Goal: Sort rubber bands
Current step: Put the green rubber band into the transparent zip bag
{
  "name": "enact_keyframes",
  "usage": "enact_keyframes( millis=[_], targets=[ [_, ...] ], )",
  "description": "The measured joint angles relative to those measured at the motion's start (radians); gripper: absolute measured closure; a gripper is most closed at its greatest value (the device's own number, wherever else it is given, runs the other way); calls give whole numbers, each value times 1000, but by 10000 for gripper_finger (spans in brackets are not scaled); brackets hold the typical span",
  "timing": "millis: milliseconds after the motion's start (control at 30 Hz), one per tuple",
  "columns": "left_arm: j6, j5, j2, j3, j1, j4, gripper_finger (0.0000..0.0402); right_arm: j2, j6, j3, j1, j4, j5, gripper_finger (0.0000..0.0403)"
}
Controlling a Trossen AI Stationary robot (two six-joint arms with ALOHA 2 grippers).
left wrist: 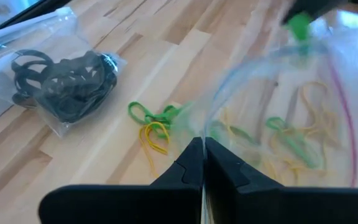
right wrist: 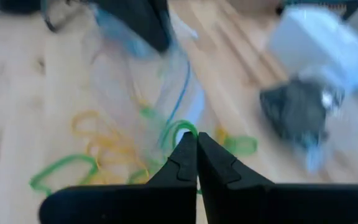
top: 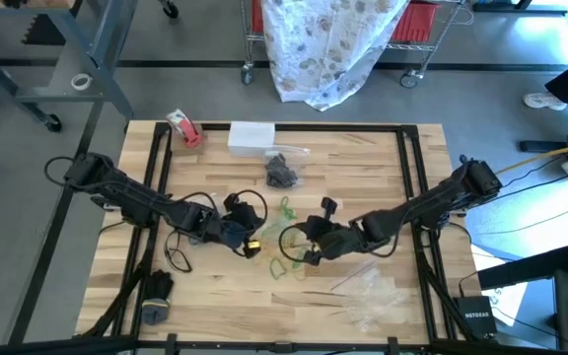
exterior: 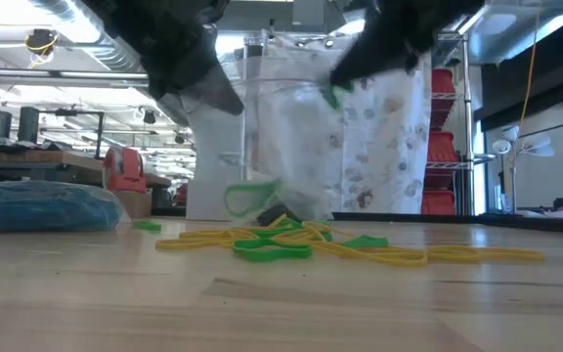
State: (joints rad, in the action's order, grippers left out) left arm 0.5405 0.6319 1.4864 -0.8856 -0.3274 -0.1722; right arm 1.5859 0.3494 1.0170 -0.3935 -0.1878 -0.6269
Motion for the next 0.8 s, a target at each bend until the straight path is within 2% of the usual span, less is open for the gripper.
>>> enact_keyframes(
  millis=[233, 467, 667, 800],
  targets=[
    [74, 0, 0, 0, 14, 1, 402, -1, -160, 124, 0, 14, 11, 403],
    [87, 0, 0, 0, 14, 8, 402, 3, -291, 134, 9, 99, 18, 403],
    [112, 0, 0, 0, 14, 39, 401, 36, -212, 126, 63, 110, 119, 401],
    [124, 0, 0, 0, 17, 62, 401, 54, -144, 126, 96, 95, 150, 387]
  ],
)
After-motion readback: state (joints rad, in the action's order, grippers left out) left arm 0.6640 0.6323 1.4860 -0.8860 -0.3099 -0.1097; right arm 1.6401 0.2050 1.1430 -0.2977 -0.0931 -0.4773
